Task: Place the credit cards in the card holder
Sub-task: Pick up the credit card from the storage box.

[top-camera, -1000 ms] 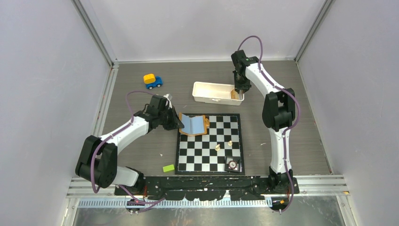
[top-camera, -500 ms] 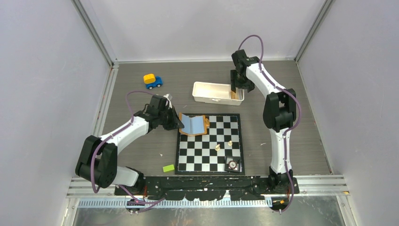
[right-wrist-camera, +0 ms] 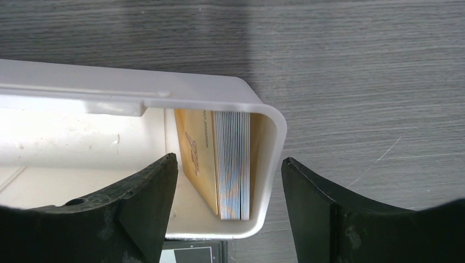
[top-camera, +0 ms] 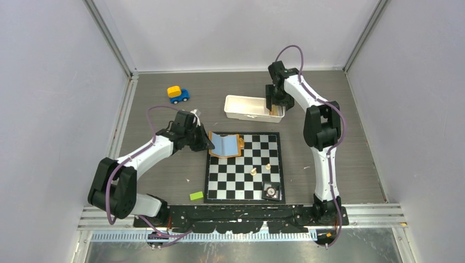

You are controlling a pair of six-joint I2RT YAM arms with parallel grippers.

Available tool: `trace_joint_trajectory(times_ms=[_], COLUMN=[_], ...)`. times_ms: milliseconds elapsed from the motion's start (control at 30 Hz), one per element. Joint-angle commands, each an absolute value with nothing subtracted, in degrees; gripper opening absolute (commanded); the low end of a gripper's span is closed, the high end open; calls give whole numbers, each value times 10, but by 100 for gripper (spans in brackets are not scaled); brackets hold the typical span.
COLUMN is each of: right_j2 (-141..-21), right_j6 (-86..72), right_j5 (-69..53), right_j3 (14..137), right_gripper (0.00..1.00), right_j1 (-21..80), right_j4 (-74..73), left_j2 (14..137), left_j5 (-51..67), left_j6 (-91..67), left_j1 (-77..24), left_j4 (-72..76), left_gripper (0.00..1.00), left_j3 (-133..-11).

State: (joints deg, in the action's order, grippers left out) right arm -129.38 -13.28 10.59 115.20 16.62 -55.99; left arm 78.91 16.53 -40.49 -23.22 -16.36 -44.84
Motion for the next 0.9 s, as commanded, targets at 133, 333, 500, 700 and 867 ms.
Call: trace_joint_trajectory(times_ms=[133,333,500,700,867], right_j2=[-1308,-1297,-1287,-1273,-1274], right_j6=[-131,-130,-127,-128,-126], right_j5=[143,169,182,185,184], right_j3=[1175,1178,1183,1187,1195], right_gripper=[74,71,71,70,67], right_j1=[159,157,156,156,156], right_j4=[-556,-567,-577,-585,-594], left_j2=[779,780,780,780,782], left_j5=[170,170,172,173,177], left_j6=[-406,-406,-406,-406,-406], left_j1=[-230,-230,-230,-230,-230], left_j4=[-154,-154,-152,-152,-151], left_gripper=[0,0,0,0,0], left_j3=[-458,-460,-461,-462,-462])
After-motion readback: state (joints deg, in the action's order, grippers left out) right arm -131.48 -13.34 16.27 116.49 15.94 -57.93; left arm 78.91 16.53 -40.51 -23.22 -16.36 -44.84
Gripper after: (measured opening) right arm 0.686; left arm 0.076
